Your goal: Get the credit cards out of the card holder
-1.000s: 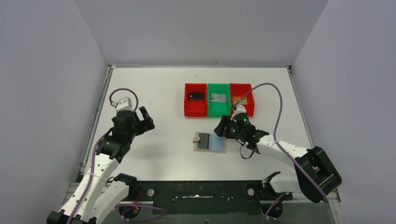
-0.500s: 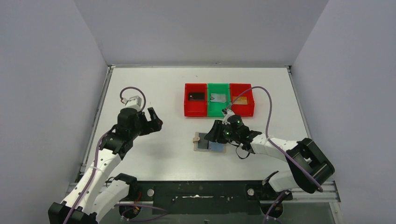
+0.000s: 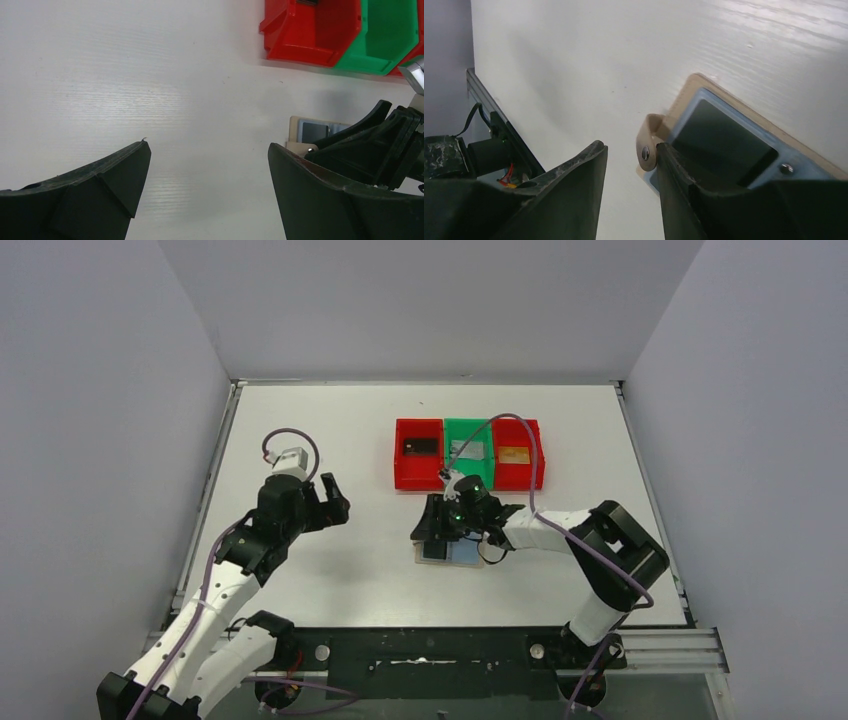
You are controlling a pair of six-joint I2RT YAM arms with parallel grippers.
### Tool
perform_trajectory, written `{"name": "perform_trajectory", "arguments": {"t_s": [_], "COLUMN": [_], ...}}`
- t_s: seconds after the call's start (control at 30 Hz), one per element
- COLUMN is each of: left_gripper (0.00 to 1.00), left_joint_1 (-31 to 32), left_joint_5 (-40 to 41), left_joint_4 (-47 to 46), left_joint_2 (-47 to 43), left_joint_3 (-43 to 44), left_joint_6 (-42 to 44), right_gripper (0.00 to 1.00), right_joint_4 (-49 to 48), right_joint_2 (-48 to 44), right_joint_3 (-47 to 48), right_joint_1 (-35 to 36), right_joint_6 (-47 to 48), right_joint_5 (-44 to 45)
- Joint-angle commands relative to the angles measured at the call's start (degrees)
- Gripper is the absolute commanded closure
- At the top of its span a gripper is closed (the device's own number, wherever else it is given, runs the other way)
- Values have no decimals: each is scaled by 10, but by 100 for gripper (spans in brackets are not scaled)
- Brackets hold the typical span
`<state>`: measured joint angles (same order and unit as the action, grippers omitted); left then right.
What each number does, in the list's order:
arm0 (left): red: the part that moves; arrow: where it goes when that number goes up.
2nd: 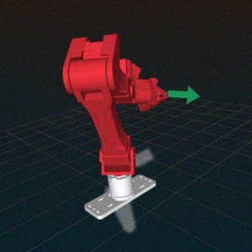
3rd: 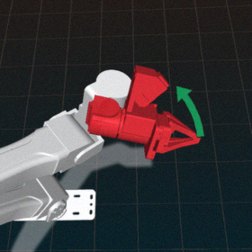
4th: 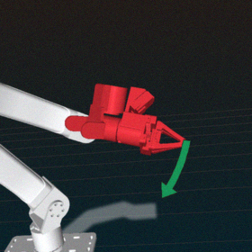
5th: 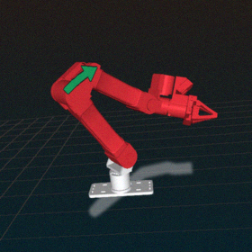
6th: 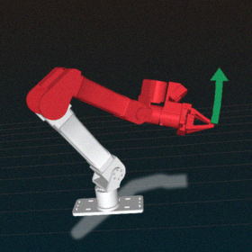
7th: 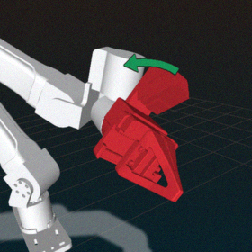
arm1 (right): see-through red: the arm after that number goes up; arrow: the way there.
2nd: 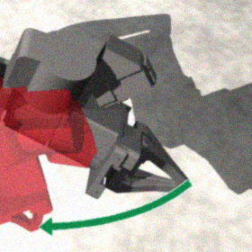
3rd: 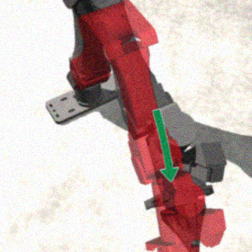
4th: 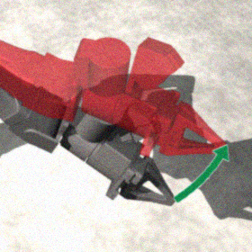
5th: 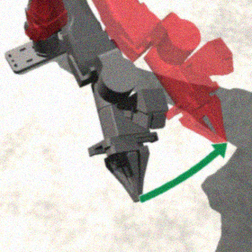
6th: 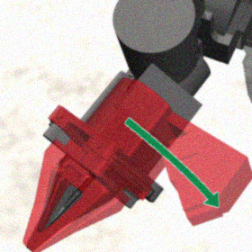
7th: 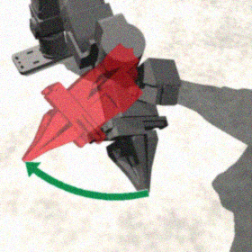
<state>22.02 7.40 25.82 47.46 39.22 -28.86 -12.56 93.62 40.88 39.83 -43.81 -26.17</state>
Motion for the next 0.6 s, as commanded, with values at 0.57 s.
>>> {"name": "perform_trajectory", "arguments": {"t_s": [0.57], "left_gripper": [12], "left_joint_1": [7], "left_joint_5": [-68], "left_joint_4": [-48], "left_joint_2": [-13], "left_joint_3": [10], "left_joint_6": [14], "right_gripper": [48], "right_joint_4": [111], "right_joint_2": [-141], "right_joint_3": [29], "right_joint_1": [74], "right_joint_6": [94], "right_joint_5": [210]}}
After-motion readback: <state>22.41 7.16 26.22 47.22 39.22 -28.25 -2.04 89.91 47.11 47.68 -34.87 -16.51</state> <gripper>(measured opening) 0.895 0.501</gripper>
